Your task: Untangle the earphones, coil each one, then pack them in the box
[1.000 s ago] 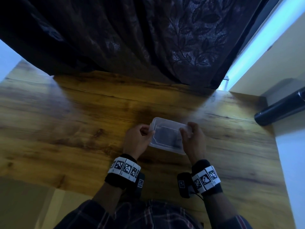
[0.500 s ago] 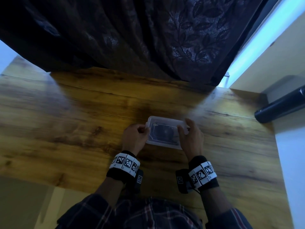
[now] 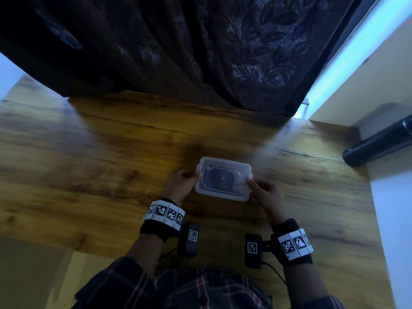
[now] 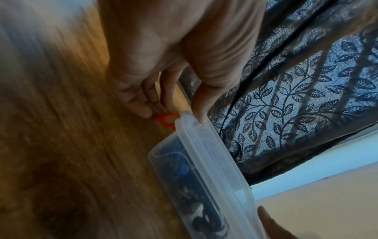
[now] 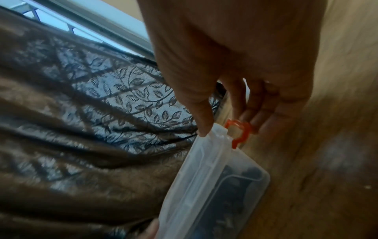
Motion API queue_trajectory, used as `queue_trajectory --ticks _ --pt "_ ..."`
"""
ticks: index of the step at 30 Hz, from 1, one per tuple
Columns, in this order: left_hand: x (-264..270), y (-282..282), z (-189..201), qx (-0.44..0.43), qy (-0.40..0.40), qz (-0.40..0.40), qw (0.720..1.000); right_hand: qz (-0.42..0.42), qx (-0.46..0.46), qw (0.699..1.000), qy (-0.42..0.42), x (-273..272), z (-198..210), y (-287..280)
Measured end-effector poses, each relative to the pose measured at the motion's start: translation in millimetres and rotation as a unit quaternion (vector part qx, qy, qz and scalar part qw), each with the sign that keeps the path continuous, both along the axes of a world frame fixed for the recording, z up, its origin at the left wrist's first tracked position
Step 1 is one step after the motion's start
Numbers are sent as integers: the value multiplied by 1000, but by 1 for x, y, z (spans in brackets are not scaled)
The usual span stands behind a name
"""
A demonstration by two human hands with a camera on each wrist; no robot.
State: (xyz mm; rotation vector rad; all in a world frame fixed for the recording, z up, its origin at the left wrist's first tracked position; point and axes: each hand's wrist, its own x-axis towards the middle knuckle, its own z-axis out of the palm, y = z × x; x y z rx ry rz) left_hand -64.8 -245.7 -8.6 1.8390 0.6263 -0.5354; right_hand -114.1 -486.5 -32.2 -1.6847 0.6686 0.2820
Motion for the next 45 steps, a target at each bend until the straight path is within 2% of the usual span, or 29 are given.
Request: queue_trajectory --ticks 2,4,7,10,12,15,18,20,22,24,26,28,31,34,37,41,45 --pt "-1 0 2 18 -35 7 999 -21 -70 997 -29 -1 2 5" --pt "-5 -5 4 85 -98 -11 991 -21 -151 987 -59 -3 7 14" --pt "-12 -13 5 191 -182 -68 962 8 -285 952 -111 -2 10 27" --pt "-15 -15 4 249 -208 -99 941 21 -342 933 -114 -2 11 37" --pt "-15 -15 3 251 -207 -100 940 27 -361 926 -108 0 12 40" --pt "-15 -13 7 228 -198 -74 951 44 -367 924 -100 11 16 43" --pt "-17 -1 12 187 -187 -39 964 96 -365 918 -120 37 18 51" --pt "-19 13 16 190 -174 -37 966 158 -337 916 -150 62 21 63" --pt "-20 34 22 200 -162 -32 966 256 -300 903 -168 88 31 89" --pt "-16 55 23 188 -148 10 971 342 -281 881 -167 107 41 118" --pt "-6 76 19 172 -128 63 975 380 -268 868 -173 116 52 142" --pt "8 95 11 182 -117 92 972 386 -246 870 -185 118 64 157" --pt "35 117 0 183 -101 141 968 373 -270 865 -199 118 77 161" --pt "57 126 8 176 -100 169 965 365 -313 853 -204 117 88 154" --pt "68 120 22 144 -98 206 963 346 -321 865 -170 110 102 140" --pt "77 110 34 131 -75 200 968 293 -307 890 -165 105 114 131" --pt "74 106 34 193 -65 151 967 269 -324 891 -172 97 124 129"
